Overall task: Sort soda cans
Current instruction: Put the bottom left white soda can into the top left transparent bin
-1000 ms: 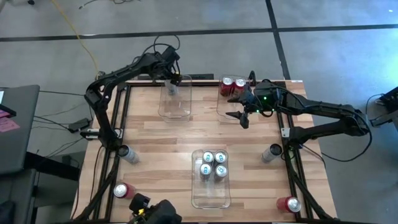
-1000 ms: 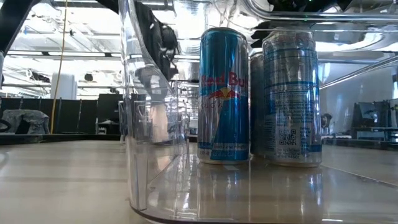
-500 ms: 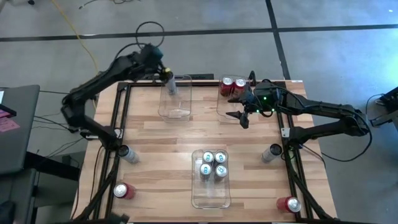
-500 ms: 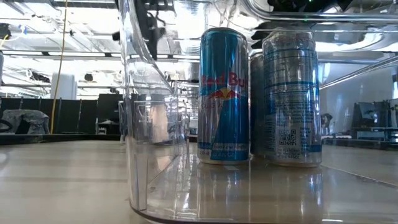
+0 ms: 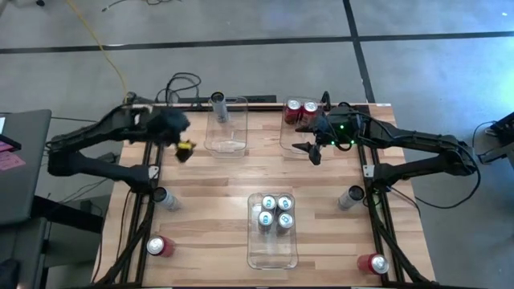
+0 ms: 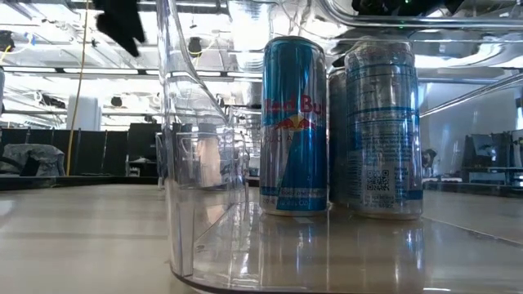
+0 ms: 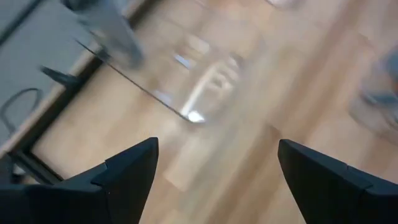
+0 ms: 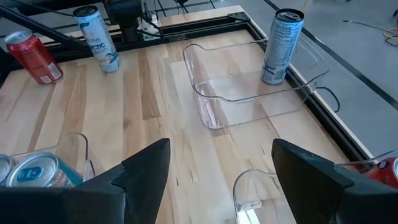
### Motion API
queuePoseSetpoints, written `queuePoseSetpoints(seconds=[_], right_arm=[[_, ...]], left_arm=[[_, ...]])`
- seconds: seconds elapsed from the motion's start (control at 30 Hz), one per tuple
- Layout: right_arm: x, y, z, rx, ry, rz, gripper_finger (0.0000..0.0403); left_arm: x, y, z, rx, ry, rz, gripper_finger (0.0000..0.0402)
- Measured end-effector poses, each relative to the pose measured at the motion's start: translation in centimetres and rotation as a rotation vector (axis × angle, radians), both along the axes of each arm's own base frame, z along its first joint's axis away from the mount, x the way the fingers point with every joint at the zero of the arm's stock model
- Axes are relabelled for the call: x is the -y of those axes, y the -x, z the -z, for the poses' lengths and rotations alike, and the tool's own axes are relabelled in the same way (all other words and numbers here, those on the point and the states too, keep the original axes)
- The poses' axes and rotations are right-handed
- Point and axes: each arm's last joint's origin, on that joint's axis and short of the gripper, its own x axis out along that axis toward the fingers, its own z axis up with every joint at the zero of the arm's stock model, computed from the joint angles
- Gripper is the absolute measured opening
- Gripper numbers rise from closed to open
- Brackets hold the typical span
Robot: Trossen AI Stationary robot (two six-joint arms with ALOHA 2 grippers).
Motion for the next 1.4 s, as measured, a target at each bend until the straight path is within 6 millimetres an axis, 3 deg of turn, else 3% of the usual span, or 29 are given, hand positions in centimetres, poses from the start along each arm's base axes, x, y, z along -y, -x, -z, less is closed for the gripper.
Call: queuePoseSetpoints(seconds=[0.23, 0.5, 0.77, 0.97, 1.13, 1.4], right_arm=[[0.0, 0.0, 0.0, 0.007, -0.016, 0.008, 0.0299], [-0.1, 0.0, 0.0, 0.002, -0.017, 0.008, 0.0299], [-0.1, 0.0, 0.4, -0.015, -0.021, 0.008, 0.0299], [-0.1, 0.0, 0.4, -0.015, -0.011, 0.003, 0.0299], [-0.1, 0.0, 0.4, -0.013, -0.011, 0.003, 0.0299], [-0.1, 0.0, 0.3, -0.012, -0.011, 0.004, 0.0299]], left_arm=[[4.1, 1.5, 0.5, -0.107, 0.147, 0.245, 0.0328], [6.9, 1.0, 2.2, -0.355, 0.237, 0.299, 0.0328], [9.7, 0.1, 3.0, -0.441, 0.275, 0.421, 0.0328], [11.0, 0.4, 3.4, -0.451, 0.294, 0.390, 0.0327], [11.9, 1.2, 4.8, -0.498, 0.258, 0.390, 0.0327], [12.1, 2.9, 6.5, -0.525, 0.255, 0.338, 0.0327]])
